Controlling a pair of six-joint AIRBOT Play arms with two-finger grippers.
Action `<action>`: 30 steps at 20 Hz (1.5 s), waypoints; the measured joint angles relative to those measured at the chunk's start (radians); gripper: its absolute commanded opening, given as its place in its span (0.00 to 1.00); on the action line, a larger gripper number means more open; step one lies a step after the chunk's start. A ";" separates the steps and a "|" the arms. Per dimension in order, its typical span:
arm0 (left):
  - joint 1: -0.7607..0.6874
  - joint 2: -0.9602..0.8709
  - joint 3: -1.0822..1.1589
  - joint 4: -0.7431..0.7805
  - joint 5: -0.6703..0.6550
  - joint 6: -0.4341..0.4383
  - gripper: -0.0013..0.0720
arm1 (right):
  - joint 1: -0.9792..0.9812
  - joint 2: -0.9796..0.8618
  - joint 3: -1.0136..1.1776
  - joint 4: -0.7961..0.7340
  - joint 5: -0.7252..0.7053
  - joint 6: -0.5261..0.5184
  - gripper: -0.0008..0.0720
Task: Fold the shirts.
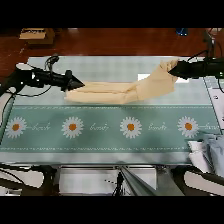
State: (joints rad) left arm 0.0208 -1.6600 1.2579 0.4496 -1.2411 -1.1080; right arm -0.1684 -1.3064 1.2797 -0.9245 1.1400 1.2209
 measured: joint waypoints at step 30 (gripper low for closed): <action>-0.330 -0.034 0.000 -0.099 0.196 -0.003 0.04 | 0.583 0.371 0.000 -0.468 0.051 0.595 0.05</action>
State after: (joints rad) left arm -0.3092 -1.6943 1.2579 0.3504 -1.0454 -1.1110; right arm 0.4141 -0.9356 1.2797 -1.3930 1.1912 1.8160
